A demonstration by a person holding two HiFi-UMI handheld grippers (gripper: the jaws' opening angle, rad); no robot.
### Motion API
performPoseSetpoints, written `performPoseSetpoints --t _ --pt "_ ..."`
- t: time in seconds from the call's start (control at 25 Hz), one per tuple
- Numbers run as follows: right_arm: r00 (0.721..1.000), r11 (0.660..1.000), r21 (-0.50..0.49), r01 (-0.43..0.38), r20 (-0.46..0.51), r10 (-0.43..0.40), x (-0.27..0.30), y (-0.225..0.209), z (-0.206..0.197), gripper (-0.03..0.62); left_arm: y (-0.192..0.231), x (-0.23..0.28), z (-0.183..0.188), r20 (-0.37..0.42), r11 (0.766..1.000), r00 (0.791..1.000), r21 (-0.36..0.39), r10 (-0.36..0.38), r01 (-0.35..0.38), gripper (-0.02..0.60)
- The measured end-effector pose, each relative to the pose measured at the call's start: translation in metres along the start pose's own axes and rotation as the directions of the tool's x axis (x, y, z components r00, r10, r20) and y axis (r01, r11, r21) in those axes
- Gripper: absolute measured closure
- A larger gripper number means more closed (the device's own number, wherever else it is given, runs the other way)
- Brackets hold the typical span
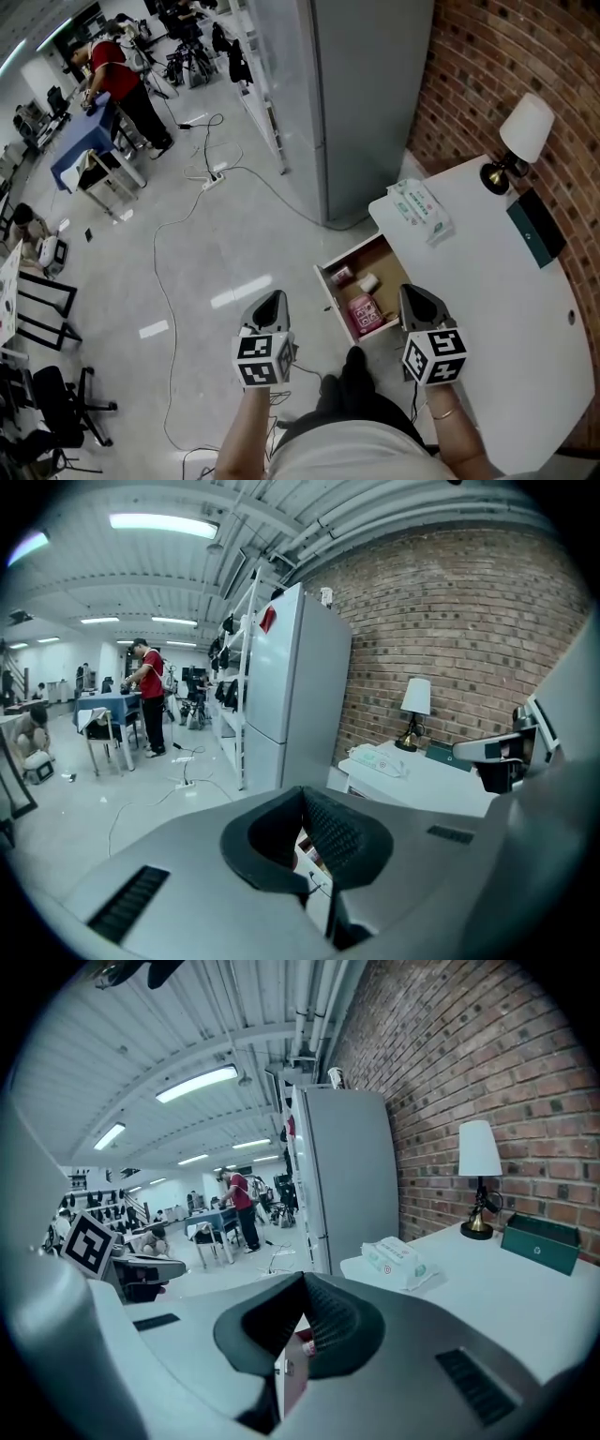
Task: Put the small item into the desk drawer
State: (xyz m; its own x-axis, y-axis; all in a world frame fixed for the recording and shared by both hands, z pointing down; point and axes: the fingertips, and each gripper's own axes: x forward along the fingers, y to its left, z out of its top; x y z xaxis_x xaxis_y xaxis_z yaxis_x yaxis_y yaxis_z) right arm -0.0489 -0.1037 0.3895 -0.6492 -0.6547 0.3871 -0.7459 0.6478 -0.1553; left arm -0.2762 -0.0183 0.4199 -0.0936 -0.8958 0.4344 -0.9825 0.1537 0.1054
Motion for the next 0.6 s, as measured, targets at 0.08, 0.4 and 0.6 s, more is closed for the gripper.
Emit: performPoseSetpoints --t 0.08,0.4,0.6 --pt "1.000 1.000 0.001 -0.014 -0.003 0.014 0.001 0.006 -0.001 0.589 0.005 -0.006 0.000 0.006 1.000 1.000 -0.002 0.010 -0.010 0.560" --pt "0.999 0.999 -0.025 -0.040 -0.031 0.040 -0.001 0.020 -0.005 0.589 0.016 -0.026 0.001 0.024 0.999 0.999 -0.039 0.035 -0.034 0.560" --pt "0.998 0.998 -0.039 -0.040 -0.042 0.038 -0.003 0.027 -0.010 0.589 0.021 -0.035 -0.002 0.032 0.998 0.999 -0.045 0.040 -0.039 0.560"
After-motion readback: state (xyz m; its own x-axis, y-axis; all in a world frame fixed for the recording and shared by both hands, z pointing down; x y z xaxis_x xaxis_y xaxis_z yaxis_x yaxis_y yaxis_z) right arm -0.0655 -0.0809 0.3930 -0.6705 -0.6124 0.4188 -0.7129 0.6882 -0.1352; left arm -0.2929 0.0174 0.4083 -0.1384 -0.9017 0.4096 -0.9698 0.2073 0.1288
